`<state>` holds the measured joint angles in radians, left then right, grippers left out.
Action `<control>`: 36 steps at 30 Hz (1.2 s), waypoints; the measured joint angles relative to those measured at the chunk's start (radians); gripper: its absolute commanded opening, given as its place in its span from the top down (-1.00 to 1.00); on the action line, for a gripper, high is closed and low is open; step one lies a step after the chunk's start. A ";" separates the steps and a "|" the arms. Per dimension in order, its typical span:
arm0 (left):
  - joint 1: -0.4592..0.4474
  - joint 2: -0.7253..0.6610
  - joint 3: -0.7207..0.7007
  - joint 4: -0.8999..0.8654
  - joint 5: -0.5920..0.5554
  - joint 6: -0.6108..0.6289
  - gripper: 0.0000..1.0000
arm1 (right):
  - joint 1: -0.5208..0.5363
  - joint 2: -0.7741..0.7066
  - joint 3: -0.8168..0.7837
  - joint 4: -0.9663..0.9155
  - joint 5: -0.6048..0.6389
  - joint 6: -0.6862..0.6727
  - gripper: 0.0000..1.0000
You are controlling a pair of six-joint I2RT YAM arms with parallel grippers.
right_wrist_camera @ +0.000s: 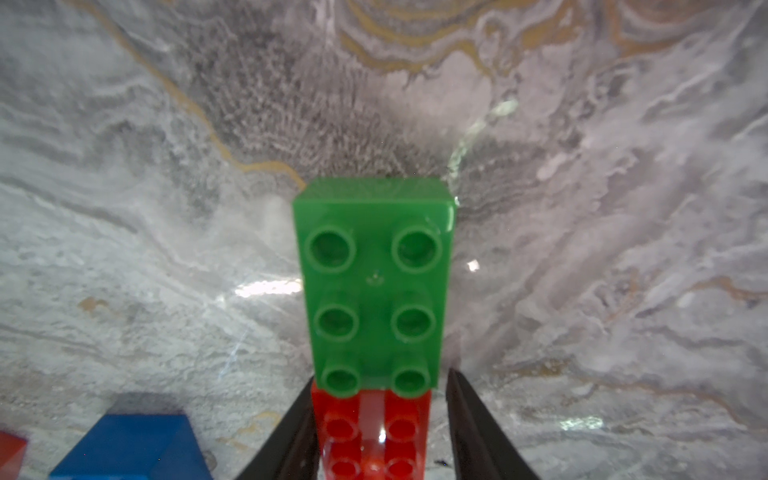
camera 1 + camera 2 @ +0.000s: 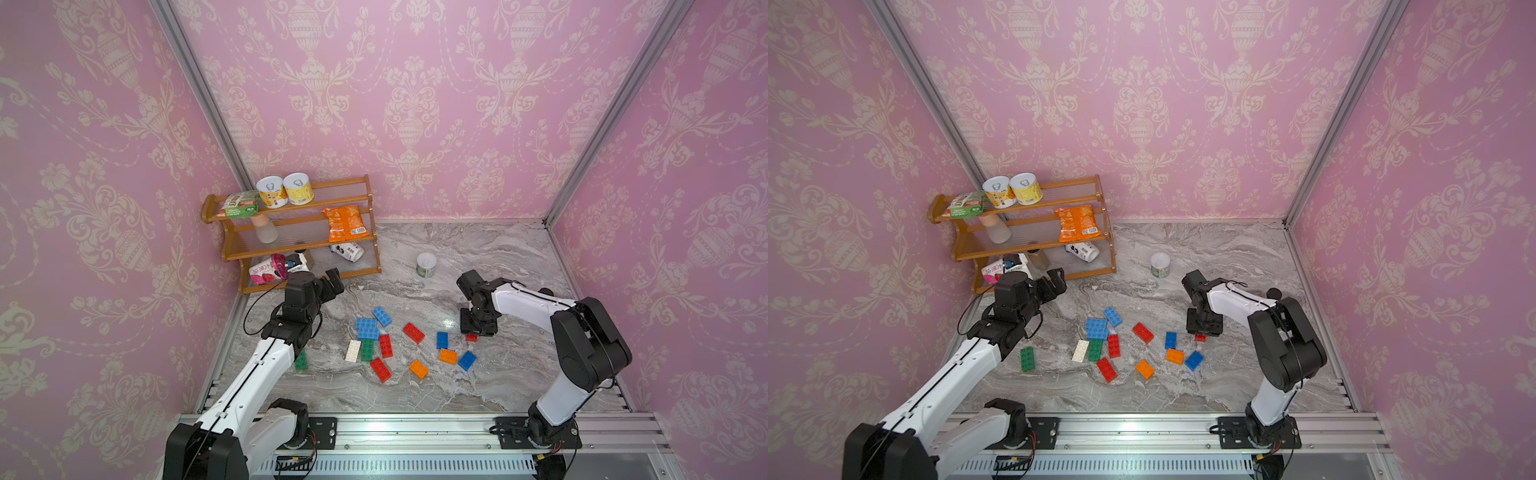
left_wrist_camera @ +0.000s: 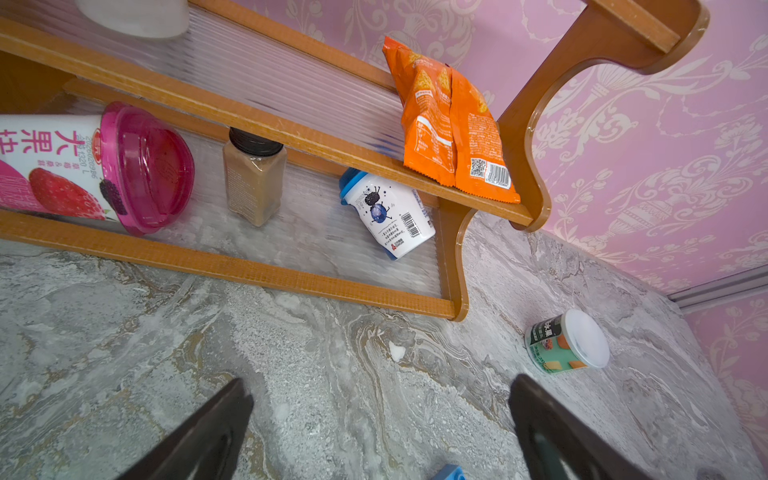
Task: Assemble a rectangle with lego
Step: Adjust the lego brick at the center of the board, then pick up the lego brick from the center of the board.
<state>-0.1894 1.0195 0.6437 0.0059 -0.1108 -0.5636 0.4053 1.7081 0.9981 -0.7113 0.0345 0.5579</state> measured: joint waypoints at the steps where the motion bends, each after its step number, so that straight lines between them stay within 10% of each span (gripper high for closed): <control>1: 0.000 0.000 0.000 0.000 0.000 0.000 -0.99 | 0.000 -0.001 -0.001 0.002 0.000 0.000 0.04; 36: 0.000 -0.087 0.000 -0.056 -0.019 0.000 -0.98 | 0.084 -0.202 -0.002 -0.100 0.019 0.019 -0.29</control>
<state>-0.1894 0.9329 0.6437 -0.0505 -0.1303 -0.5640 0.4896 1.5059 0.9958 -0.8116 0.0540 0.5774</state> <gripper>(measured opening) 0.993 0.636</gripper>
